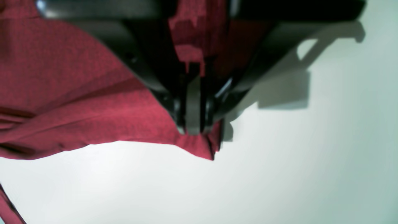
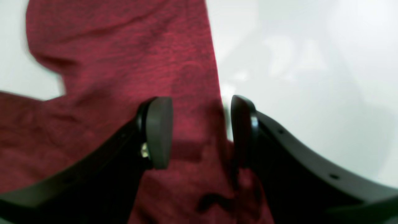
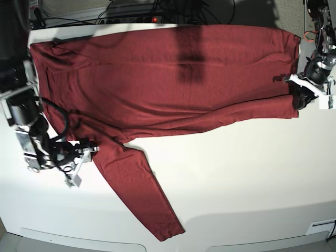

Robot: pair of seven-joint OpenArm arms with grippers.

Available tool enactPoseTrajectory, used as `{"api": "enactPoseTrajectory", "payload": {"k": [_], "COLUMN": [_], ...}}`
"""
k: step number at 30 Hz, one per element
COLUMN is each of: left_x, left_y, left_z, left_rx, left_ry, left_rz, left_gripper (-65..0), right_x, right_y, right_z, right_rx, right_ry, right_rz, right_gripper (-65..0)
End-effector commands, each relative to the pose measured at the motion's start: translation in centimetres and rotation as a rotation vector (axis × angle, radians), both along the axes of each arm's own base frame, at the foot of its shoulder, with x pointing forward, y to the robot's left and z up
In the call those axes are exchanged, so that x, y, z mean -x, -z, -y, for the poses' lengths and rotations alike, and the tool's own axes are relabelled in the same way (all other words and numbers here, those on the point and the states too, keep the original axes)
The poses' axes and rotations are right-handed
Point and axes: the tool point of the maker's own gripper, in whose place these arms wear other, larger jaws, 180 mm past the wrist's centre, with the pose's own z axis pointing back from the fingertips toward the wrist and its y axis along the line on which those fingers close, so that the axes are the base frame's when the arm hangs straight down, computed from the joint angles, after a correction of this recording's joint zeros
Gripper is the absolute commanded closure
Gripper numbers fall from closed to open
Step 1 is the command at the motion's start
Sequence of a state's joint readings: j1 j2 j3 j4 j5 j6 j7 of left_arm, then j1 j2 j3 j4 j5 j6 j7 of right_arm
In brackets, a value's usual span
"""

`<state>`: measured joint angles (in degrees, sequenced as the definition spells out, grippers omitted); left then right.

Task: Fold the T-shirt properly
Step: 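Drag the held sleeve with the right gripper along the shirt's side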

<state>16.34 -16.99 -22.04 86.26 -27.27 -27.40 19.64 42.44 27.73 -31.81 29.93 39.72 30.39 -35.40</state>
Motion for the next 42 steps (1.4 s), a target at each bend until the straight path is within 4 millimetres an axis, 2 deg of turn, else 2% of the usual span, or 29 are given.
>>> {"api": "enactPoseTrajectory", "payload": {"k": [1,7,18,23,27,30,34,39,42], "left_x": [-0.8,-0.7,-0.7,-0.5,-0.5,-0.3,0.2,0.1,-0.1], "left_y": [-1.6,-1.5,-1.4,-1.1,-1.1,-1.1,-1.4,-2.7,-3.3], "left_z": [-0.4,-0.4,-0.3,-0.3,-0.3,-0.2,0.0,0.6,0.8], "left_rx": [-0.006,-0.006,-0.005,-0.006,-0.002,0.006,-0.001,-0.014,-0.022], "left_ry": [0.002,0.002,0.004,0.007,0.006,0.005,0.014,0.033,0.043], "left_rz": [0.057,0.053,0.044,0.027,0.030,0.029,0.031,0.062,0.076], "left_gripper": [0.0,0.0,0.0,0.0,0.0,0.0,0.0,0.0,0.0], "right_x": [-1.5,-0.7,0.7,0.5,-0.7,-0.6,-0.9,0.8,1.8], "right_y": [-1.4,0.6,1.5,1.3,-0.5,-2.5,-5.4,-8.2,-10.6], "right_z": [0.4,-0.5,0.2,0.8,0.2,-0.2,1.7,5.1,6.2], "right_rx": [0.021,0.048,0.092,0.126,0.063,-0.024,-0.130,-0.213,-0.311], "right_ry": [-0.001,-0.014,-0.028,-0.040,-0.065,-0.121,-0.049,0.014,0.045], "right_rz": [0.038,-0.011,-0.079,-0.072,-0.038,-0.044,0.000,-0.029,-0.034], "right_gripper": [-30.4,-30.1,0.0,0.0,0.0,0.0,0.0,0.0,0.0]}}
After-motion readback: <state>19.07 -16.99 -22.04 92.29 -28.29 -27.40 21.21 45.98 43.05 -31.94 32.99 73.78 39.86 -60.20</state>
